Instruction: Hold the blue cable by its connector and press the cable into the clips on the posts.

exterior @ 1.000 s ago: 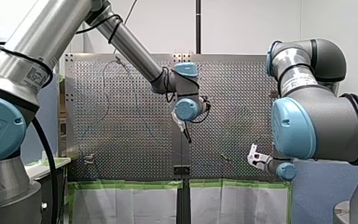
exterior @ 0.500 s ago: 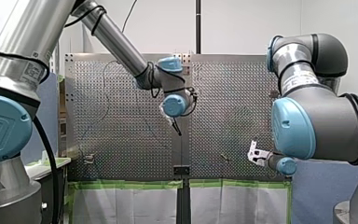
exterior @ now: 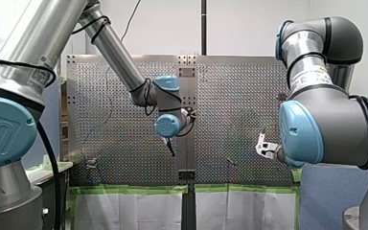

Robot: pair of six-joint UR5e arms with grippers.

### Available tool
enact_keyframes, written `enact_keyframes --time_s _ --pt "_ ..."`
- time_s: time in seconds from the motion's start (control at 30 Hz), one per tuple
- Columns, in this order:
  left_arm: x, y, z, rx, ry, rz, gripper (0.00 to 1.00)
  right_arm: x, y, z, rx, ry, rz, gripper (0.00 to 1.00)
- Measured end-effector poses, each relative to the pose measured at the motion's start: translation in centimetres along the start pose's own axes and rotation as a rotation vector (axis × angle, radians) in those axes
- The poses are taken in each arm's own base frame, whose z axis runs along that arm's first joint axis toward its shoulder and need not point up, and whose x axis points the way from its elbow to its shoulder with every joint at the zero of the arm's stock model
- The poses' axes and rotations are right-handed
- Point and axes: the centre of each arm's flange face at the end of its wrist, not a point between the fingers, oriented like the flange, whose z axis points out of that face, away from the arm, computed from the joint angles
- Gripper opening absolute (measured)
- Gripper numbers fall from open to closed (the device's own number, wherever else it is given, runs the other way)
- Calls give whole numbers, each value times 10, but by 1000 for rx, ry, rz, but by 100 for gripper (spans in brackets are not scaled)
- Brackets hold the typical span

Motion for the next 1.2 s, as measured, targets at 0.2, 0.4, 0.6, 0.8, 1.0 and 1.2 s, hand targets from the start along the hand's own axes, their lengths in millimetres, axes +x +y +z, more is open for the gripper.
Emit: enact_keyframes --time_s 0.2,0.4,0.6,0.8,1.0,1.2 --pt "28 31 -26 -63 81 61 100 30 -5 4 10 40 -20 0" --pt "39 50 -51 -88 138 99 100 55 -14 4 25 75 -41 0" --pt "44 64 -71 -99 181 128 100 82 -24 4 36 118 -60 0" --pt "47 73 -85 -106 212 156 100 94 -28 6 43 138 -69 0" --pt "48 74 -87 -107 216 160 100 95 -29 6 44 140 -69 0" --pt "48 74 -87 -107 216 160 100 95 -29 6 45 140 -69 0"
